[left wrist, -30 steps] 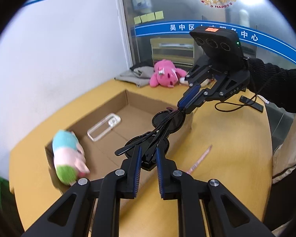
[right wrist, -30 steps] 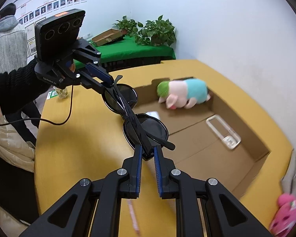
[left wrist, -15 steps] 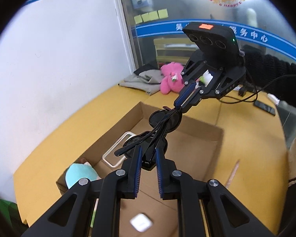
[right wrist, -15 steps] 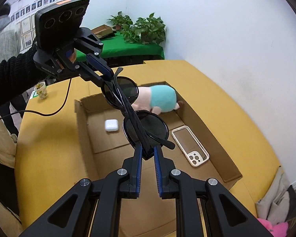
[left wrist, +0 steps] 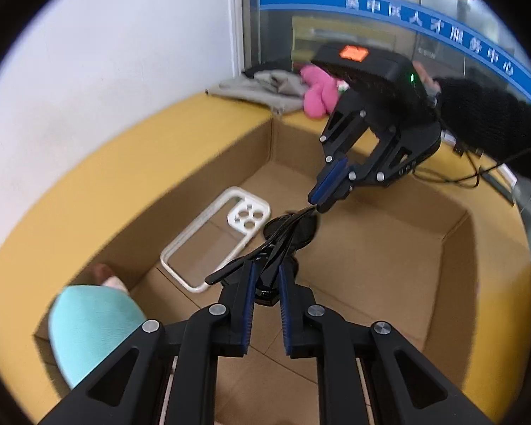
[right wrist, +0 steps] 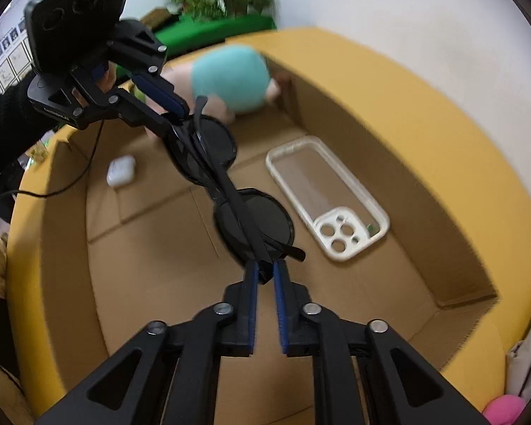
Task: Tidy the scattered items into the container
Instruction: 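Lift the sunglasses with both grippers and carry them into the box, then open both grippers to drop the sunglasses beside the phone case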
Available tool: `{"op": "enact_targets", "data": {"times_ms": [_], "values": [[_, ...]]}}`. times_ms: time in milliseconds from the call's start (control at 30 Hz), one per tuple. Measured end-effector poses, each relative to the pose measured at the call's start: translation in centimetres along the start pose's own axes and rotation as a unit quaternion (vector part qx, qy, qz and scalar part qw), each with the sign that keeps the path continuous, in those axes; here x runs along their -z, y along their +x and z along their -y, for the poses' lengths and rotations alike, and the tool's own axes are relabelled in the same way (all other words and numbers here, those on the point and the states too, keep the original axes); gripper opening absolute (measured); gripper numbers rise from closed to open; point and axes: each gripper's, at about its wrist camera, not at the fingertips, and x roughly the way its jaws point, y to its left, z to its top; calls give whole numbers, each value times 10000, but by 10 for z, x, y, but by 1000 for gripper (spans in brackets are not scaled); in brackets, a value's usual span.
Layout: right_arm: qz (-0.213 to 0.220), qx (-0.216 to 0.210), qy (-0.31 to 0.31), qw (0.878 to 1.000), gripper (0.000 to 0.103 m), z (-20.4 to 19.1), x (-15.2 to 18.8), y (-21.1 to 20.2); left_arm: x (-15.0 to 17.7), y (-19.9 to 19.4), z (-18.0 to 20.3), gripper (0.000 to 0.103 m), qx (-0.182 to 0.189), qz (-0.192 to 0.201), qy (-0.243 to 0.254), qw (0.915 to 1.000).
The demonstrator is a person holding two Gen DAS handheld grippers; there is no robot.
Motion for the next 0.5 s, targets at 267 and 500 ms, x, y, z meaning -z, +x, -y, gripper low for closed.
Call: {"op": "enact_targets", "data": {"times_ms": [267, 500], "values": [[-313, -45, -20, 9995, 7, 1, -1, 29, 17, 36, -3, 10, 30, -444, -15, 9990], [-311, 64, 41, 9995, 8, 1, -3, 25, 24, 43, -8, 11, -177, -712, -108, 9972]]}}
